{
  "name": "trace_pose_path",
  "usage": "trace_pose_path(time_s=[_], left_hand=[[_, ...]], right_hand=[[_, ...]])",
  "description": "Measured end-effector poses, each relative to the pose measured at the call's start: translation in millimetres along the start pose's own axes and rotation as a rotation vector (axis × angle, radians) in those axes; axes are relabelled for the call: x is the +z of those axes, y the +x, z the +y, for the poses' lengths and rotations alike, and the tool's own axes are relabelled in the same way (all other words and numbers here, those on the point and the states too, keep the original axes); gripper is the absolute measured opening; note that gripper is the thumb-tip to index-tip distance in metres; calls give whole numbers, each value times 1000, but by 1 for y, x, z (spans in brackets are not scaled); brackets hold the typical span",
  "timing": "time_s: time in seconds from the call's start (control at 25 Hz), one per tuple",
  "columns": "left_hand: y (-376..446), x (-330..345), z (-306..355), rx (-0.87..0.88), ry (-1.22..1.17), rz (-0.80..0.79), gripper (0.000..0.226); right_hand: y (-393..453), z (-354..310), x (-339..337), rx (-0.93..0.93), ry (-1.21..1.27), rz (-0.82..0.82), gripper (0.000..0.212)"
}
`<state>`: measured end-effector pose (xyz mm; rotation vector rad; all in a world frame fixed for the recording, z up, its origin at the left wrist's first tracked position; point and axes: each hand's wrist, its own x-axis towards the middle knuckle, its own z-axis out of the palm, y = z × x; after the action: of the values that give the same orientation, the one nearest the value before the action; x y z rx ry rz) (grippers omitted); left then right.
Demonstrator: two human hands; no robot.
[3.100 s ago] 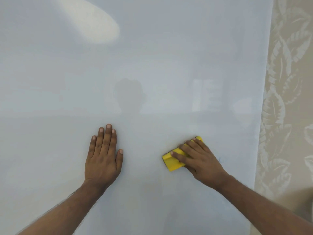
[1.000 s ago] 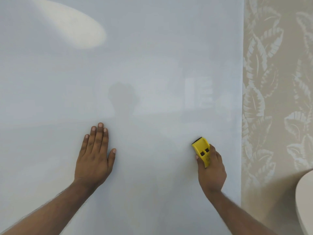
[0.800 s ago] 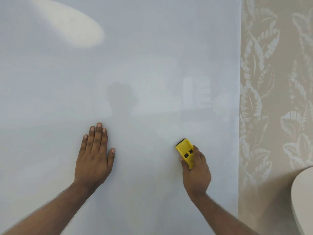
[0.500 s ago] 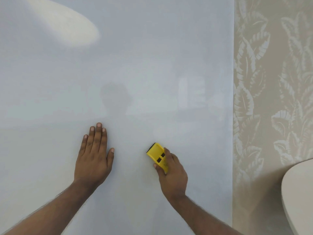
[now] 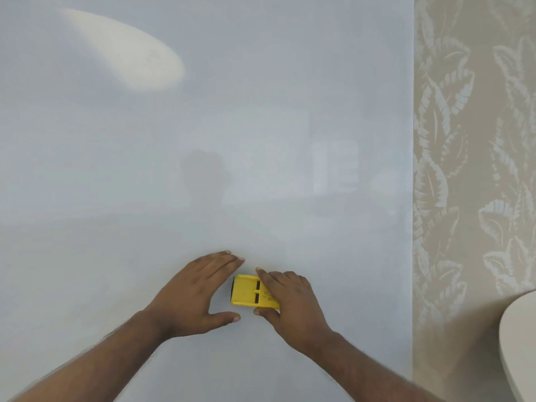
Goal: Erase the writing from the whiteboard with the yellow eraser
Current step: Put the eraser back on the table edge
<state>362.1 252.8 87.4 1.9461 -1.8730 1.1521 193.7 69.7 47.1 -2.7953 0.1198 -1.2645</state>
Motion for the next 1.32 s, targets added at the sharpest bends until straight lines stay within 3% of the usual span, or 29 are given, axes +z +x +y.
trace_pose_path(time_s=[0.16, 0.36, 0.6, 0.96, 1.32], left_hand=[[17, 13, 16, 43, 67, -39, 81], [41, 26, 32, 84, 89, 136, 58], [76, 38, 57, 58, 11, 197, 55], [148, 65, 134, 181, -107, 280, 59], [211, 88, 255, 359, -349, 275, 58]], right_hand=[[-1, 1, -7, -118, -124, 27, 65], [-9, 20, -32, -95, -227, 102, 69], [-24, 56, -76, 17, -310, 163, 63], [-82, 98, -143, 164, -466, 148, 61], [-180, 118, -226, 405, -626, 106, 60]])
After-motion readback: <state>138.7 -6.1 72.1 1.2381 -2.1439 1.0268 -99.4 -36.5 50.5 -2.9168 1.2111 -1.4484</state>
